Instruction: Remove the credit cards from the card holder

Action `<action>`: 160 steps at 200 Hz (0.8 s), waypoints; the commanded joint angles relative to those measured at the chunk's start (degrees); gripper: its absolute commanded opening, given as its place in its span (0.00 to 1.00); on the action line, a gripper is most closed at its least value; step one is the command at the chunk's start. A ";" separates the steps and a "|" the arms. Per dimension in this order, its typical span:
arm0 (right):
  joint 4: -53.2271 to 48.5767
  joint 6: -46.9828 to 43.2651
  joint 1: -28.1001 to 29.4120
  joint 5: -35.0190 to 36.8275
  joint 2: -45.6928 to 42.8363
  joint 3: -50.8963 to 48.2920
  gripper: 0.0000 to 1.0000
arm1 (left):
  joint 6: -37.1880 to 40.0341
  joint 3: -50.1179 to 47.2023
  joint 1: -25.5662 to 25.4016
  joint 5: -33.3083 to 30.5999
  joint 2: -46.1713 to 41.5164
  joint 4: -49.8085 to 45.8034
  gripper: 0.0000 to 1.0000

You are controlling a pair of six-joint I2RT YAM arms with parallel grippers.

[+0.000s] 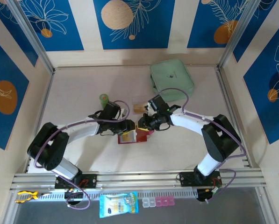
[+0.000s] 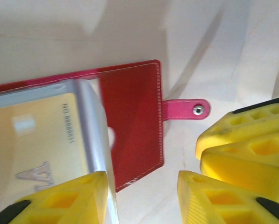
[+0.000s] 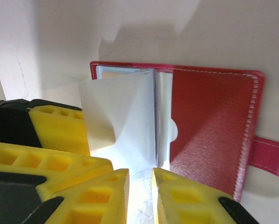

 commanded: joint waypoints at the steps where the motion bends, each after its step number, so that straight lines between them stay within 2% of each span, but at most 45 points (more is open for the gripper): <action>1: -2.85 -1.43 -1.32 0.96 -3.20 -1.37 0.22 | -0.64 2.91 -1.48 1.12 2.25 -0.19 0.45; 84: -4.06 -1.53 -3.67 1.20 -8.13 -4.77 0.22 | -2.59 7.16 -4.23 2.61 10.05 3.85 0.47; 124: -3.59 -1.11 -3.74 0.71 -7.92 -4.90 0.23 | -1.75 7.02 -4.02 1.48 8.66 2.71 0.47; 160: -2.66 -0.57 -2.99 -0.09 -6.70 -4.17 0.22 | -1.15 4.41 -1.81 0.29 4.86 2.45 0.46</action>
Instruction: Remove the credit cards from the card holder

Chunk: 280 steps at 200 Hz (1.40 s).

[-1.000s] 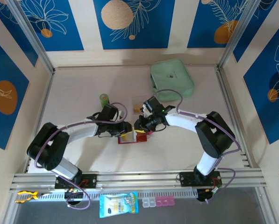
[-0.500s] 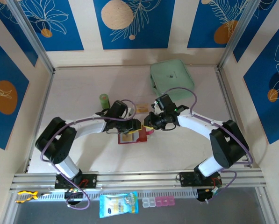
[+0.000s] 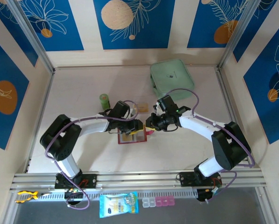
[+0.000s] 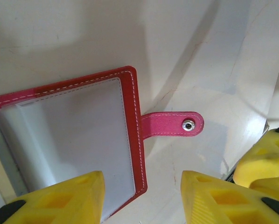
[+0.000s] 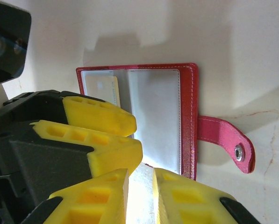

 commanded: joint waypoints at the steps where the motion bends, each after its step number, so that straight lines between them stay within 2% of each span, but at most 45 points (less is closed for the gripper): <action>1: -0.08 0.29 0.66 -1.18 -0.07 0.10 0.23 | 0.51 -1.35 1.51 -0.57 -4.03 -0.27 0.46; 32: 0.54 0.69 1.92 -1.76 2.07 1.41 0.23 | 1.02 -4.67 4.26 -0.74 -7.61 -0.31 0.42; 87: 2.09 1.62 4.61 -2.53 7.46 4.79 0.22 | 2.87 -10.19 9.47 -1.46 -13.28 -3.38 0.30; 129: 3.41 1.70 6.17 -3.56 11.19 6.58 0.22 | 5.57 -12.39 11.40 -4.88 -16.76 -8.02 0.23; 182: 5.12 2.14 7.54 -4.89 14.88 8.20 0.21 | 5.71 -14.60 12.96 -2.59 -14.79 -6.21 0.11; 240: 5.64 1.51 8.40 -5.03 16.14 9.26 0.21 | 4.88 -16.41 13.14 -1.73 -12.16 -2.88 0.05; 280: 5.32 1.49 8.55 -5.47 16.75 9.92 0.21 | 4.61 -17.28 13.13 -1.46 -10.91 -1.80 0.05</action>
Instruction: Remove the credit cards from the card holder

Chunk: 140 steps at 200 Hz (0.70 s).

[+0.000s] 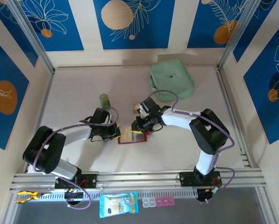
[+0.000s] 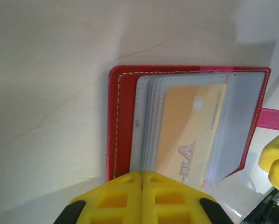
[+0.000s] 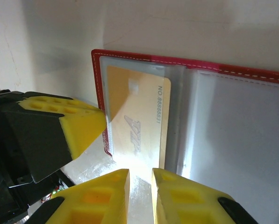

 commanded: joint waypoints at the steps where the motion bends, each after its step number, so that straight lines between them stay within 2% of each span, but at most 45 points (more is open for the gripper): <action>1: -0.95 -0.24 0.46 -1.80 0.86 1.66 0.21 | -0.06 -0.85 0.58 1.49 1.10 1.62 0.05; 140: -1.41 -0.86 1.45 -3.59 5.38 4.20 0.24 | 0.56 -0.24 0.65 0.87 1.74 -0.68 0.04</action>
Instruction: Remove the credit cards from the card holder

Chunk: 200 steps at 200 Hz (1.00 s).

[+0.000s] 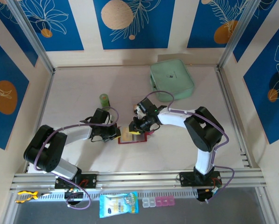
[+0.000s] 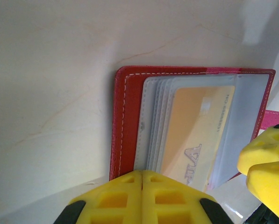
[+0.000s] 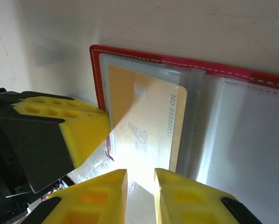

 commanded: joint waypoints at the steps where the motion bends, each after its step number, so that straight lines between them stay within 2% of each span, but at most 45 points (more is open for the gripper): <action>1: -1.21 -0.80 0.27 -1.89 1.34 1.44 0.24 | 0.53 -0.05 0.66 0.80 1.01 -1.55 0.04; 83: -0.88 -0.89 0.35 -2.45 3.68 1.55 0.23 | 0.53 0.13 0.60 0.85 1.06 -1.55 0.04; 158: -4.75 -2.80 0.29 4.00 1.25 2.02 0.23 | 0.63 0.63 0.66 0.68 -0.07 -2.31 0.04; 200: -5.25 -3.17 0.23 4.25 -0.61 1.95 0.23 | 1.15 1.93 0.66 -0.15 -2.17 -4.35 0.04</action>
